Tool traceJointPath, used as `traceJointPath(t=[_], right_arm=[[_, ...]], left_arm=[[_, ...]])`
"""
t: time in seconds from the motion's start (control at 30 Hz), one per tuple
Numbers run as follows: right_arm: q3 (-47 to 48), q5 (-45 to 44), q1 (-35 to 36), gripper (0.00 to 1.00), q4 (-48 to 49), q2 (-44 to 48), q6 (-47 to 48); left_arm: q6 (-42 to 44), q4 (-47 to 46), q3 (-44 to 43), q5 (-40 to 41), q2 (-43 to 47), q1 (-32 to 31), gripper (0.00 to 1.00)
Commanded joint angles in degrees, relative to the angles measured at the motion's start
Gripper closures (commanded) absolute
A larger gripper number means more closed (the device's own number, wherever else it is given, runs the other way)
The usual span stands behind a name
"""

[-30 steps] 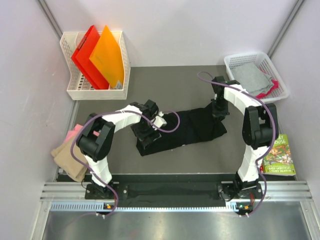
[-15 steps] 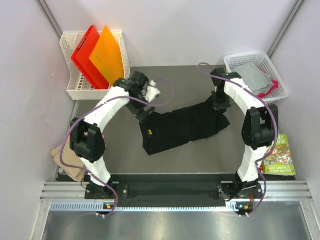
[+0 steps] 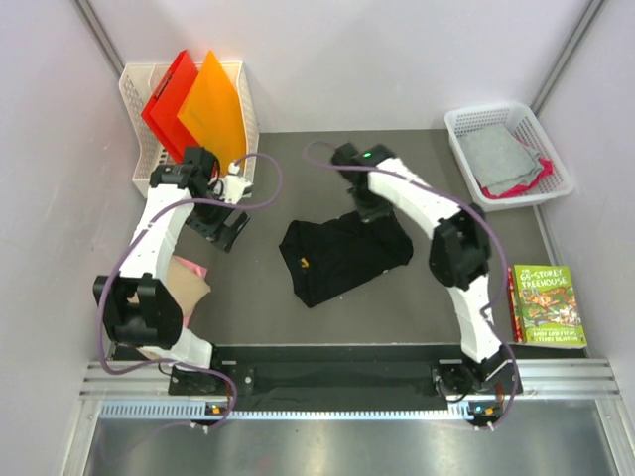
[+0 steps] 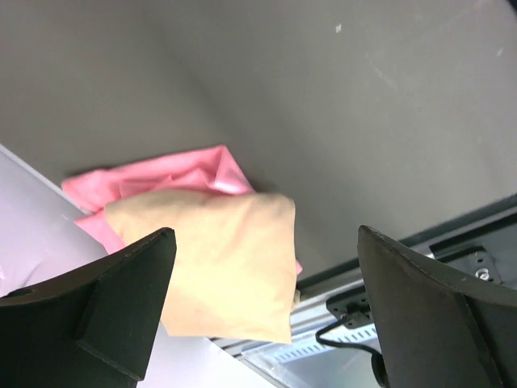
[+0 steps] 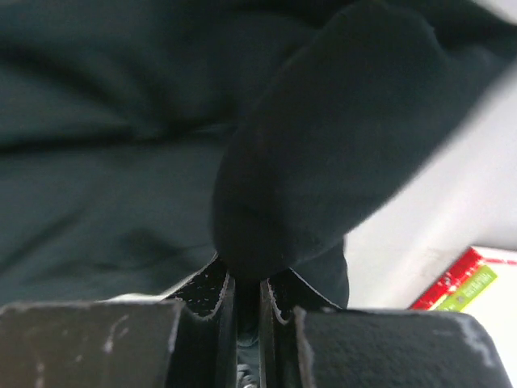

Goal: Fold and stack the t-shirts
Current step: Fold the long partially folded tshirt into a neat square

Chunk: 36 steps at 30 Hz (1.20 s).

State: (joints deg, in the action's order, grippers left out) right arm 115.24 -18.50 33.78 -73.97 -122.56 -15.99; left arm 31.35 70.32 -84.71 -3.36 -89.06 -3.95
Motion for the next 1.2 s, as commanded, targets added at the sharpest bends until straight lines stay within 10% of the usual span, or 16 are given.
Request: traceJointPath(t=[0.0,0.63,1.17], right_arm=[[6.83,0.04,8.48,1.00,-5.29,-5.04,-3.16],[17.11,6.38,23.87,1.00,-7.67,-12.53,-6.69],[-1.58,-0.41,12.20,1.00,-3.64,5.83,-7.22]], left_arm=[[3.89,1.04,2.43,-2.36,4.59,2.45,0.01],[7.85,-1.50,9.64,-2.62,6.88,12.03,0.01],[7.67,3.76,7.10,-9.91,3.11,10.99,0.01]])
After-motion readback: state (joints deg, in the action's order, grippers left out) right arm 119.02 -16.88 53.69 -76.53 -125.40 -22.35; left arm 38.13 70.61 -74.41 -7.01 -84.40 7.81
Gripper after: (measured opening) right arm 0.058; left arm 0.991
